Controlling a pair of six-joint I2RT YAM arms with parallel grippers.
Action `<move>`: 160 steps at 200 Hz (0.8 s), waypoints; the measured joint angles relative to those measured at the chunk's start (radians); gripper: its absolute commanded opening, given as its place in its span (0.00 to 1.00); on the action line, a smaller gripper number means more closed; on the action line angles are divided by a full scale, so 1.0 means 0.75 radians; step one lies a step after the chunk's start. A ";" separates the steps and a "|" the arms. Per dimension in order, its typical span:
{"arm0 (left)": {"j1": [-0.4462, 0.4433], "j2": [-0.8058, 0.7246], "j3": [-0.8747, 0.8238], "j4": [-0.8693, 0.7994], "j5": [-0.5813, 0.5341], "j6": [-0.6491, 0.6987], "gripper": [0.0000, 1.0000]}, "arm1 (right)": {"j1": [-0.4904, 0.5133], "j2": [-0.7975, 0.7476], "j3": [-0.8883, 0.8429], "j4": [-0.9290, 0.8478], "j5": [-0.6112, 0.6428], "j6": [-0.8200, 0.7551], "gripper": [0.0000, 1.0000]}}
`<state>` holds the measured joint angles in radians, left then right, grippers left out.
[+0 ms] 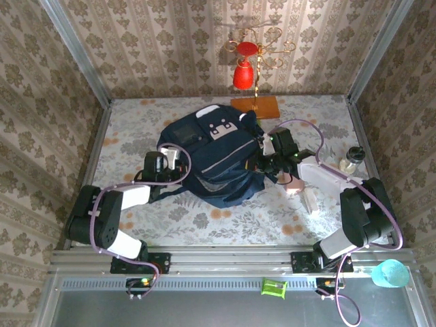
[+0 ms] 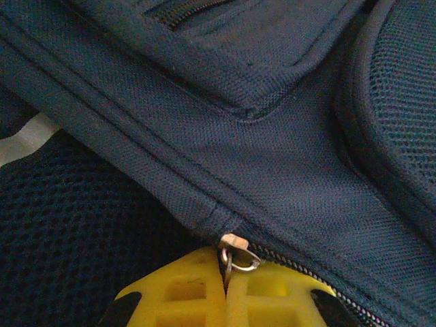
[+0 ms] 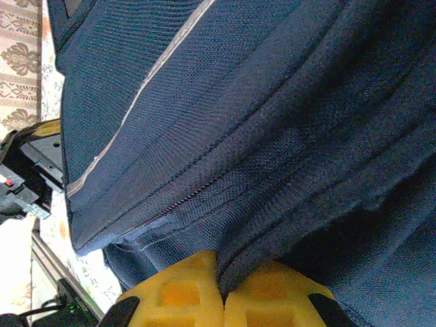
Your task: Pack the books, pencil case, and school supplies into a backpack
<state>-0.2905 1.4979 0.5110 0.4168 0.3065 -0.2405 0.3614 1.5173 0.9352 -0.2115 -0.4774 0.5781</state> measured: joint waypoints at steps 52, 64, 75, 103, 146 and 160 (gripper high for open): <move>0.072 -0.125 -0.075 0.038 0.004 -0.121 0.48 | 0.001 -0.041 -0.005 0.162 -0.100 0.194 0.00; 0.085 -0.238 -0.116 0.028 -0.017 -0.136 0.54 | 0.027 -0.062 -0.005 0.252 -0.100 0.274 0.00; 0.086 -0.362 -0.133 -0.008 -0.042 -0.141 0.59 | 0.060 -0.071 -0.002 0.332 -0.091 0.333 0.00; 0.068 -0.661 -0.131 -0.071 -0.094 -0.128 0.73 | 0.127 -0.055 0.052 0.433 -0.056 0.445 0.00; -0.230 -0.798 -0.060 -0.110 -0.151 0.112 0.84 | 0.151 0.052 0.183 0.544 -0.056 0.600 0.00; -0.335 -0.756 -0.015 -0.122 -0.165 0.231 0.91 | 0.156 0.085 0.221 0.555 -0.056 0.640 0.00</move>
<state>-0.5415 0.9310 0.4999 0.3252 0.1825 -0.0669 0.4782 1.5814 1.1007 0.2050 -0.5198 1.0584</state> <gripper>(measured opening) 0.859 0.054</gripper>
